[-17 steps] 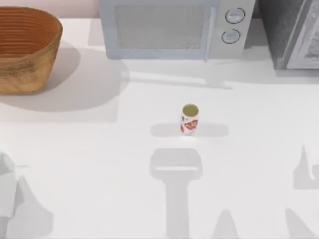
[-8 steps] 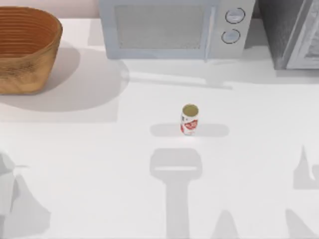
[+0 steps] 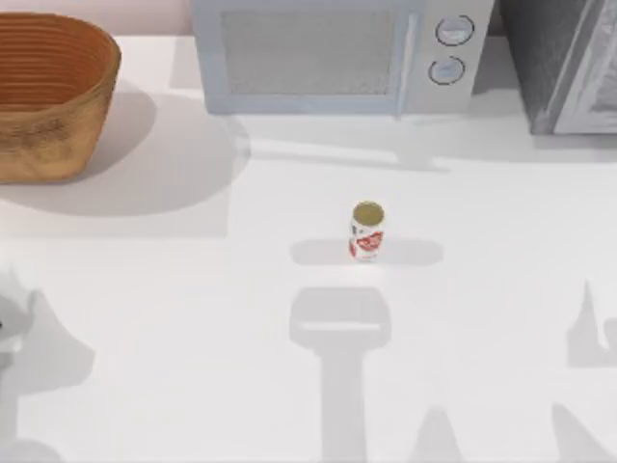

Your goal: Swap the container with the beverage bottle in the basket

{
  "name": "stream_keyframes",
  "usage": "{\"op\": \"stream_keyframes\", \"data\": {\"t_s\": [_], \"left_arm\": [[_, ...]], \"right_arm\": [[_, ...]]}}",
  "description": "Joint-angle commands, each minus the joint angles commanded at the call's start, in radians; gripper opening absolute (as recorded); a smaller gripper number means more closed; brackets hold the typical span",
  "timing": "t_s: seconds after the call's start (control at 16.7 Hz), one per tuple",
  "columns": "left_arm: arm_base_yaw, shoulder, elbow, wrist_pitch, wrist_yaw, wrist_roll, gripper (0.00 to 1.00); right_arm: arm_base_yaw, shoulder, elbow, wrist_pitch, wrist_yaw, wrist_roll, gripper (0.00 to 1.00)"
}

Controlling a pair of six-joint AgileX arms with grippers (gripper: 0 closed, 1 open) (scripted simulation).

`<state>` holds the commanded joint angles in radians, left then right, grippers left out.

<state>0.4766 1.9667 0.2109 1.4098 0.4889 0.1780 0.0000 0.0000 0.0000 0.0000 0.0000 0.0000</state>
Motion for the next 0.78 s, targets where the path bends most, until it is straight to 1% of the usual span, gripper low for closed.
{"op": "stream_keyframes", "data": {"t_s": [0.24, 0.78], "left_arm": [[-0.001, 0.001, 0.001, 0.001, -0.001, 0.0, 1.0], [-0.001, 0.001, 0.001, 0.001, -0.001, 0.0, 0.32]], "right_arm": [[0.0, 0.0, 0.0, 0.0, 0.0, 0.0, 1.0], [0.0, 0.0, 0.0, 0.0, 0.0, 0.0, 1.0]]}}
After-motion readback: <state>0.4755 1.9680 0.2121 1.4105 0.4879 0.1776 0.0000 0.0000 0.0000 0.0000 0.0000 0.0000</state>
